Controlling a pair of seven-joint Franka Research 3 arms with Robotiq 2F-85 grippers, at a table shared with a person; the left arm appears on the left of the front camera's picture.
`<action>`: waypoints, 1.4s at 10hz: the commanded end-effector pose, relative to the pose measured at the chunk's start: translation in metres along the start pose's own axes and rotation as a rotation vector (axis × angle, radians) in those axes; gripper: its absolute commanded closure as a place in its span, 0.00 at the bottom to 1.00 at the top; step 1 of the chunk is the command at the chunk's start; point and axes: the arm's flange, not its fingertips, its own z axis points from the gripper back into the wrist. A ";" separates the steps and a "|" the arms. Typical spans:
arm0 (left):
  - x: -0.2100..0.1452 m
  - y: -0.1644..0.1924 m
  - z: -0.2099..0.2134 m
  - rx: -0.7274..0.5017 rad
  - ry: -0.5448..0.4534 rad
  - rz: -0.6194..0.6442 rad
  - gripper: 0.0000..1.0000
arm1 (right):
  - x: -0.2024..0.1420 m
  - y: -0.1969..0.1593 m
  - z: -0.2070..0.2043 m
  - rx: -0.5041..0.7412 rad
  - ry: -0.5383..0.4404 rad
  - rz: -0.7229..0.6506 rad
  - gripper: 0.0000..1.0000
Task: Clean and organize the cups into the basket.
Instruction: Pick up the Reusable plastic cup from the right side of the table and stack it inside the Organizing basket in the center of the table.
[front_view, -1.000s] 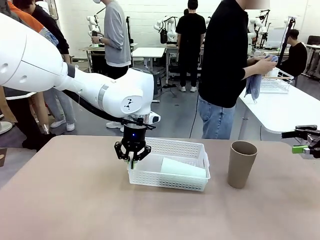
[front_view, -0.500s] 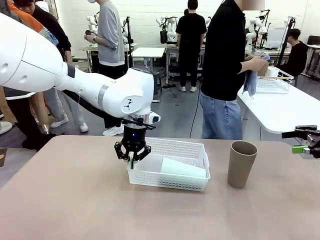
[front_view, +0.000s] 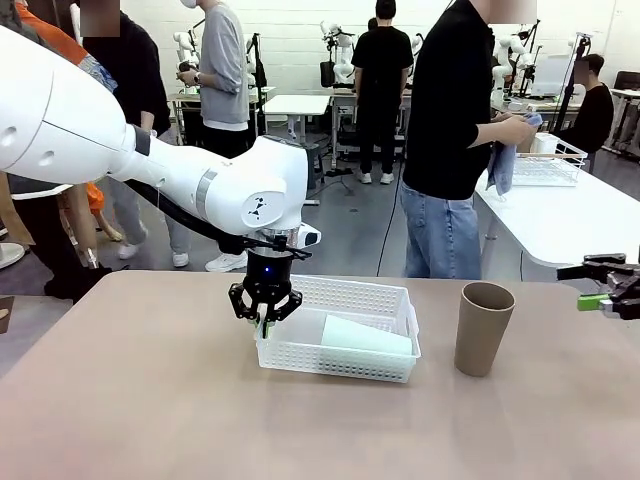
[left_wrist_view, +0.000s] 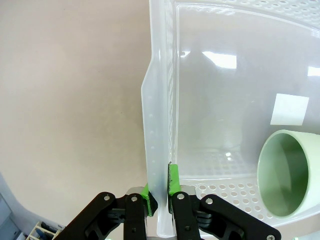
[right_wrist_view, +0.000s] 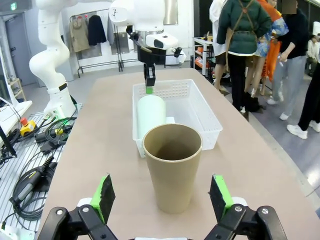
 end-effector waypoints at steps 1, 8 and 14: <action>0.000 0.001 -0.001 0.004 0.001 -0.004 1.00 | -0.028 -0.029 -0.030 0.006 -0.006 0.017 0.00; 0.000 0.001 -0.001 0.004 0.001 -0.004 1.00 | -0.073 -0.066 -0.061 0.012 0.056 -0.057 0.00; 0.000 0.001 -0.001 0.004 0.001 -0.004 1.00 | -0.074 -0.060 -0.054 0.016 0.060 -0.045 0.00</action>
